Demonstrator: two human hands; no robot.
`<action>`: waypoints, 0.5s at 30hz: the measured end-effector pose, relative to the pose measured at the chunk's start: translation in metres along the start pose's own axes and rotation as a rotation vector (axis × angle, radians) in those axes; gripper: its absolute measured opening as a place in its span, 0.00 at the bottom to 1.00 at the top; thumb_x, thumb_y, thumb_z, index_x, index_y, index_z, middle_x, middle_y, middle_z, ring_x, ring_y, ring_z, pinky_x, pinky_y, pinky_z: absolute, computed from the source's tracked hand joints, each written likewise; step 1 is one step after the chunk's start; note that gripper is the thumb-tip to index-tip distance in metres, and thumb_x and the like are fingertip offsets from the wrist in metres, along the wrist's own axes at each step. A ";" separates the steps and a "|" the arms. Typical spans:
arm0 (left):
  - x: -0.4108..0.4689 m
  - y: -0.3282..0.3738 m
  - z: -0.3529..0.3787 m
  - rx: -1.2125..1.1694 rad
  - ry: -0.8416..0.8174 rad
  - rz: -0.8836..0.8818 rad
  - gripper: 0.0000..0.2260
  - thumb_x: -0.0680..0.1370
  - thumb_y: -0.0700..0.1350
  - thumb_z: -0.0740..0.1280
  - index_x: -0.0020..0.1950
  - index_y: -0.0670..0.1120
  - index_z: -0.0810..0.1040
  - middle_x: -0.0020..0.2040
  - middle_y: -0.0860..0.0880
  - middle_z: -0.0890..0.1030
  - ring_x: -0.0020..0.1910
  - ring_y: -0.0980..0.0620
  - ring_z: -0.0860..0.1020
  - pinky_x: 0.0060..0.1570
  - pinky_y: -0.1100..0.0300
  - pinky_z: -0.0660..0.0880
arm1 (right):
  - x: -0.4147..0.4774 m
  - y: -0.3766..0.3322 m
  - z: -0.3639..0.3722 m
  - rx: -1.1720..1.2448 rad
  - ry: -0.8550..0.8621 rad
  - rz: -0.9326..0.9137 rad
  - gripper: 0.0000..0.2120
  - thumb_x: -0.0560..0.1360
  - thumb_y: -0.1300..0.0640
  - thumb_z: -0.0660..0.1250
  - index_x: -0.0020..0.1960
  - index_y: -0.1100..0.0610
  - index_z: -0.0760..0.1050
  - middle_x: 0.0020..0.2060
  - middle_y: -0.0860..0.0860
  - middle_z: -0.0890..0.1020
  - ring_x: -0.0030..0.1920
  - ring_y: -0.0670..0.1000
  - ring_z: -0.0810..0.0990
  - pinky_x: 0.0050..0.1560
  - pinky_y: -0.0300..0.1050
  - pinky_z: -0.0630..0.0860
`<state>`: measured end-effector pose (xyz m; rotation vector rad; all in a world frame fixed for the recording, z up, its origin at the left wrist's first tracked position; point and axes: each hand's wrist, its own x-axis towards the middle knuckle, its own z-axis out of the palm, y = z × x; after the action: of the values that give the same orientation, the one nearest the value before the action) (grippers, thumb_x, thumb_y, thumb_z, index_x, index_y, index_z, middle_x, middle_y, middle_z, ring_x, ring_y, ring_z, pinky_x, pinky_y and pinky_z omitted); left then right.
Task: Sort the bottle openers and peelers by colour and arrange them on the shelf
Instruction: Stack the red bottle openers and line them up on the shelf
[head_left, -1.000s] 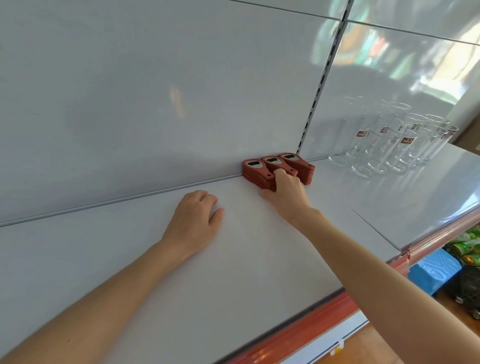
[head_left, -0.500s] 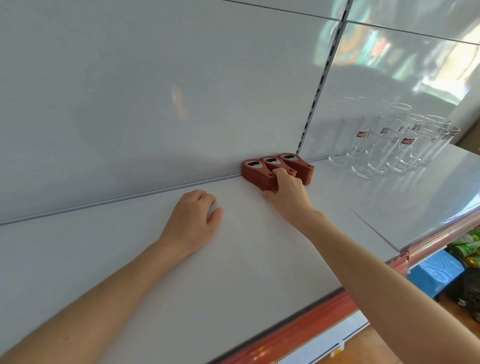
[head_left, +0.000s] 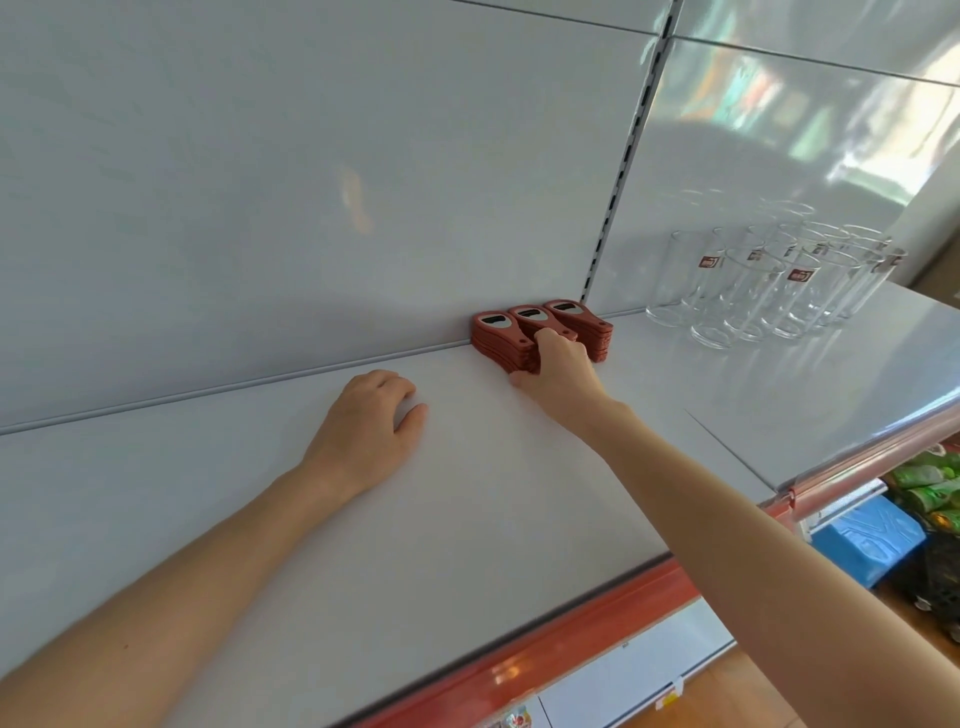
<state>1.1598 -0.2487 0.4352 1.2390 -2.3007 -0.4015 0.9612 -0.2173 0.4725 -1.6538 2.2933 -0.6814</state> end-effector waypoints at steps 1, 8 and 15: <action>0.000 -0.001 0.000 0.000 0.008 0.004 0.18 0.75 0.50 0.61 0.55 0.38 0.78 0.56 0.42 0.78 0.59 0.43 0.73 0.57 0.60 0.64 | -0.002 0.001 -0.003 0.012 -0.008 -0.007 0.10 0.74 0.59 0.65 0.50 0.64 0.69 0.45 0.57 0.75 0.45 0.55 0.71 0.40 0.43 0.65; -0.003 0.004 -0.011 0.102 -0.052 0.075 0.28 0.71 0.59 0.48 0.44 0.38 0.78 0.45 0.44 0.80 0.48 0.43 0.76 0.49 0.58 0.70 | -0.032 0.007 -0.023 -0.132 -0.044 -0.157 0.10 0.76 0.52 0.63 0.43 0.59 0.69 0.39 0.52 0.73 0.44 0.55 0.71 0.41 0.46 0.65; -0.048 0.002 -0.073 0.298 -0.044 0.100 0.20 0.79 0.55 0.55 0.62 0.44 0.74 0.60 0.47 0.76 0.60 0.48 0.72 0.58 0.56 0.68 | -0.050 -0.055 -0.026 -0.142 -0.064 -0.408 0.20 0.76 0.48 0.62 0.63 0.59 0.72 0.59 0.53 0.76 0.59 0.51 0.71 0.47 0.39 0.59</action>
<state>1.2213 -0.2092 0.4833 1.2539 -2.5149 -0.0513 1.0119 -0.1785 0.5177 -2.2065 2.0168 -0.5403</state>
